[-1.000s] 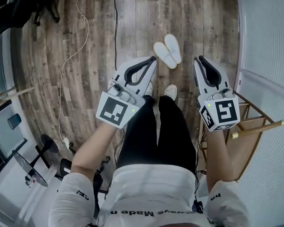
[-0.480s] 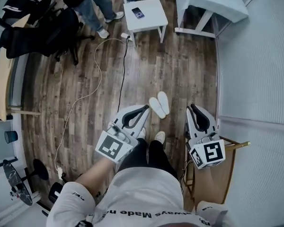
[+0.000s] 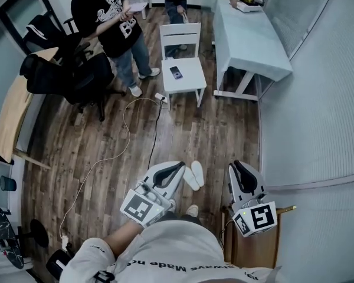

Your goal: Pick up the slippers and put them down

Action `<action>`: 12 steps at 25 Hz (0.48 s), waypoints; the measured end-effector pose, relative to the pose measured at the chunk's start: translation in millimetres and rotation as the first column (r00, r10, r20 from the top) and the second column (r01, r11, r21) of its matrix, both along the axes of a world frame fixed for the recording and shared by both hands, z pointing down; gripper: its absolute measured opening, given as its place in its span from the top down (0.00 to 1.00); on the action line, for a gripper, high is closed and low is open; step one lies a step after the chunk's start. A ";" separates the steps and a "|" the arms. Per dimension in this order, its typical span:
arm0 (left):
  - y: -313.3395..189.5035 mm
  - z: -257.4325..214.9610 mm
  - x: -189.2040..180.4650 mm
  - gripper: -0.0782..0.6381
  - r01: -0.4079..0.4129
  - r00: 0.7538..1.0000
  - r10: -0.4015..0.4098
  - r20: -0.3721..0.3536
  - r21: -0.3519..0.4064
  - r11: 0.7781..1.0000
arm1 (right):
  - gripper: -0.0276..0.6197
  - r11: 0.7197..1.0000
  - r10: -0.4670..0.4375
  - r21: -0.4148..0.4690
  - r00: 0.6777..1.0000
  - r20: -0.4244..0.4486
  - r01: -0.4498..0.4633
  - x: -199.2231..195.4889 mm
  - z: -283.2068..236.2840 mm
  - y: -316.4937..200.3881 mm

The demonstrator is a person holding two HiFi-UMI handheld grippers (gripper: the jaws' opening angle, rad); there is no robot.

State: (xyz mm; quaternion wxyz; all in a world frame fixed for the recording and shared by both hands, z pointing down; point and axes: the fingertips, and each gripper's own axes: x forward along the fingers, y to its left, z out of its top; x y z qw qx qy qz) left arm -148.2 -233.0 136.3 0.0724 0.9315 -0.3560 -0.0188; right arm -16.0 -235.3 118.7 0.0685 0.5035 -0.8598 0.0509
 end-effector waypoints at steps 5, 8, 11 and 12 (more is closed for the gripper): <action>18.0 -30.7 -0.3 0.88 -0.001 1.000 0.002 -0.006 0.020 1.000 | 0.87 0.999 -0.017 0.044 1.000 0.000 0.017 -11.2 -36.0 19.9; 24.8 -43.1 0.1 0.88 -0.004 1.000 0.003 0.006 0.042 0.999 | 0.87 0.997 -0.028 0.073 1.000 0.002 0.028 -16.2 -50.2 26.6; 28.1 -54.9 -1.4 0.88 0.002 1.000 -0.002 -0.004 0.072 0.997 | 0.87 0.995 -0.037 0.088 0.999 0.003 0.036 -19.7 -61.5 29.9; 29.7 -59.1 -1.3 0.88 0.002 1.000 -0.001 -0.010 0.081 0.997 | 0.87 0.995 -0.039 0.091 0.999 0.004 0.039 -20.7 -64.0 30.9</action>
